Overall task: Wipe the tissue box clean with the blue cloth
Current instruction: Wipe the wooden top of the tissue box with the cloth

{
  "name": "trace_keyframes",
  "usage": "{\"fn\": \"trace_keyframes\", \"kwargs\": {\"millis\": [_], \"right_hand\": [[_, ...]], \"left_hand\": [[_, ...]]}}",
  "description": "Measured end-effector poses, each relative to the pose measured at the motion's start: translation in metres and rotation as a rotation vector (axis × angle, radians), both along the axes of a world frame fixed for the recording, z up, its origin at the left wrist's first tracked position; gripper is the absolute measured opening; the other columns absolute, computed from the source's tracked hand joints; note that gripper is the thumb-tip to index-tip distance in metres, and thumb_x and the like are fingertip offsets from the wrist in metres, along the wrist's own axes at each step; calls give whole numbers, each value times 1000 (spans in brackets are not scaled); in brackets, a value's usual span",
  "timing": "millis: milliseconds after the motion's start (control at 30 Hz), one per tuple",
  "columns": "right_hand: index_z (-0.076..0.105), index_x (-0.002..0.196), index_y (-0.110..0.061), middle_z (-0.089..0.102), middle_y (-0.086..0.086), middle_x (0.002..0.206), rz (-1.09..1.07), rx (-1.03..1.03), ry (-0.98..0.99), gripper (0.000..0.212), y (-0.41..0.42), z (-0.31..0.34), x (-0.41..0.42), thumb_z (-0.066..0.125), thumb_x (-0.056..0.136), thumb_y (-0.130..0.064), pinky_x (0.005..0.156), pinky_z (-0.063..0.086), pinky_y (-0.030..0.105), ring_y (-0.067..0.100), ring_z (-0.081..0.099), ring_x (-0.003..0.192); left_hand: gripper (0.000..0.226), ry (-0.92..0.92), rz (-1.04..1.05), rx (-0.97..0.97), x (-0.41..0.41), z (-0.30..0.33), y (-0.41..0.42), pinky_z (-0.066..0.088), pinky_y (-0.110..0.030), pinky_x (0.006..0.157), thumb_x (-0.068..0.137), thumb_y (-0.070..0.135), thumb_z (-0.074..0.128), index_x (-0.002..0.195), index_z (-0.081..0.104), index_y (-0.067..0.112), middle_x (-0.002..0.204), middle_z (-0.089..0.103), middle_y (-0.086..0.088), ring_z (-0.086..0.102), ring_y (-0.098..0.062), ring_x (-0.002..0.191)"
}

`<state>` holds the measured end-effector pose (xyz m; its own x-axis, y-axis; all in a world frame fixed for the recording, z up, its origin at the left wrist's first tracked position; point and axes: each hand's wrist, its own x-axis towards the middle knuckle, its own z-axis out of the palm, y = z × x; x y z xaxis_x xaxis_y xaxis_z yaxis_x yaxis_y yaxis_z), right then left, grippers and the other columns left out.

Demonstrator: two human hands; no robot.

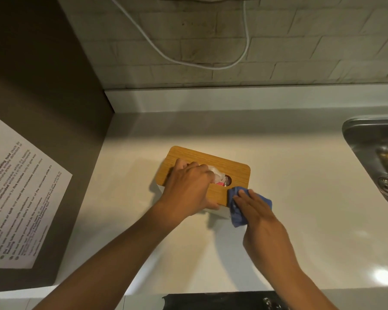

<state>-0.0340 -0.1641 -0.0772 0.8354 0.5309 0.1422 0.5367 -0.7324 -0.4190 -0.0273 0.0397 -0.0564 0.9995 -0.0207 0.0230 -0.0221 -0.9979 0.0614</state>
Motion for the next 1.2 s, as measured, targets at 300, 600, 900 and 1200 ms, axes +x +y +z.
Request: {"fn": "trace_keyframes", "kwargs": {"millis": [300,600,900,1200], "right_hand": [[70,112,1,66,16,120,52,-53,-29,72,15,1,0,74,43,22,87,51,50,37,60,114],[70,108,5,67,19,115,50,-78,-49,70,23,6,3,76,41,22,86,50,50,40,62,110],[62,127,-6,55,10,136,-78,-23,18,68,9,9,35,56,65,24,83,52,35,27,45,132],[62,126,-5,56,11,136,-75,-34,4,67,9,9,41,58,65,24,75,56,38,30,47,130]], "left_hand": [[64,-20,45,-21,2,-2,-3,36,-40,95,74,76,67,120,68,32,118,68,10,58,-17,109],[61,-64,74,-50,-1,-7,-4,36,-39,94,75,75,65,120,69,33,120,68,11,58,-16,109],[64,-133,175,-80,-4,-13,-25,32,-41,93,77,77,64,124,66,35,125,67,9,59,-17,112],[70,70,-9,-10,-17,3,58,30,-40,103,80,73,64,139,56,35,130,62,9,45,-14,124]]}}
